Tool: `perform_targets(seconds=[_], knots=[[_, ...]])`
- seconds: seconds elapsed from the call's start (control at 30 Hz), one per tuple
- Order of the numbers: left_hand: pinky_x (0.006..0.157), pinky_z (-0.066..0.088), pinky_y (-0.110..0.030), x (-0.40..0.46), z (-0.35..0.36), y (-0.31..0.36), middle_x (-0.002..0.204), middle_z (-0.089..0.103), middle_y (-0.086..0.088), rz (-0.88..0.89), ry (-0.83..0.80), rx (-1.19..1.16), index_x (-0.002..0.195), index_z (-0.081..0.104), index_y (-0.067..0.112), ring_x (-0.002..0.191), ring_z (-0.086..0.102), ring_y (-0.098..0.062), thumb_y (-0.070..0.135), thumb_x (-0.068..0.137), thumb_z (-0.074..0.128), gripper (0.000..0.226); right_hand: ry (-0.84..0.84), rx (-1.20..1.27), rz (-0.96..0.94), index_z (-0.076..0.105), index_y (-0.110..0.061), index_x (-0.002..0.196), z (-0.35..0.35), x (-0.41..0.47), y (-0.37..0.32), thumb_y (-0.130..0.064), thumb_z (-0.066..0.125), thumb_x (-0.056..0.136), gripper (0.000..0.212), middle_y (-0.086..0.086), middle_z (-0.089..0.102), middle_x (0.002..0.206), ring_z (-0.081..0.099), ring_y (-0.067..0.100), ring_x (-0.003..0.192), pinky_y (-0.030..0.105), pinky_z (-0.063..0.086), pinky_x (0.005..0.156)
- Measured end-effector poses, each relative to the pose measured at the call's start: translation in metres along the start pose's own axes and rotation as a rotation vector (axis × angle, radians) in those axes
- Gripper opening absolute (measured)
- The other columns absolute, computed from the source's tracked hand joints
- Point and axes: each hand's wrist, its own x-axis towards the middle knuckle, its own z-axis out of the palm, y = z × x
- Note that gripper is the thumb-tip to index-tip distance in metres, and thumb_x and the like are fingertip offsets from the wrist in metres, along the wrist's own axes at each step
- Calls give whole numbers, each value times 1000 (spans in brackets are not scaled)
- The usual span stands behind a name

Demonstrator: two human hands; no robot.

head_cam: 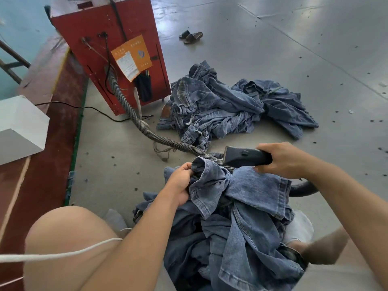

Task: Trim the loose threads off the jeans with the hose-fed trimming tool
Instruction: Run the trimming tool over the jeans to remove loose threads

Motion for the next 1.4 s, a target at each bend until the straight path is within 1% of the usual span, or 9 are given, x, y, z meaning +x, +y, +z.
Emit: perform_targets(seconds=[0.2,0.37,0.43,0.57,0.77,1.0,1.13,1.27,1.4], knots=[[50,47,-23,-8,11,3,67,65,-3,140,-99,120,67,70,27,51,56,-10,6,104,43,51,-134,14,-131,65,-33,99,14,1,-32,-33,78,88,18,-13,66,79,61,2,73,26,46,68],[76,57,-31,-21,3,11,93,70,-6,147,-358,71,106,68,13,82,67,-18,49,93,61,39,-38,118,-146,65,-41,104,9,-2,-32,-32,80,89,24,-20,66,83,60,-6,82,13,39,65],[90,55,-34,-21,1,5,99,69,-6,268,-334,241,109,62,8,96,64,-21,23,89,78,29,-14,147,-139,62,-46,101,6,-3,-30,-32,81,88,27,-22,66,83,59,-7,82,12,39,65],[80,50,-27,-18,0,-2,88,63,-4,370,-257,379,96,58,7,89,58,-18,-28,82,57,37,96,241,-108,61,-47,102,-1,-5,-27,-32,84,87,32,-22,66,80,61,-7,78,21,39,67],[60,48,-13,-19,2,-2,87,74,1,379,-279,309,91,60,11,76,66,-4,-38,66,26,64,178,288,34,66,-38,101,-23,-7,-3,-32,84,85,24,-17,70,76,62,0,69,32,44,67],[59,48,-15,-14,4,-5,85,73,1,387,-241,295,93,60,11,76,65,-6,-40,69,29,64,-119,95,-17,69,-35,100,0,-5,-12,-21,82,84,25,-11,69,80,63,4,70,21,42,63],[70,53,-19,-15,9,-5,84,72,5,470,-229,442,95,66,13,80,63,-7,-29,81,56,45,-148,126,-130,70,-32,107,9,-3,-27,-23,82,85,26,-14,69,80,63,-1,75,17,43,64],[74,49,-16,-20,6,-4,85,73,9,499,-272,468,93,71,13,81,64,-2,-17,80,59,35,14,254,-148,69,-38,115,-5,-3,-30,-27,86,84,38,-23,70,90,64,-3,82,14,42,69],[73,49,-17,-24,2,1,84,69,13,433,-351,488,93,69,27,79,62,-3,34,79,82,20,185,321,-50,67,-42,109,-18,-1,-18,-30,86,83,34,-24,68,83,63,-4,76,21,44,68]])
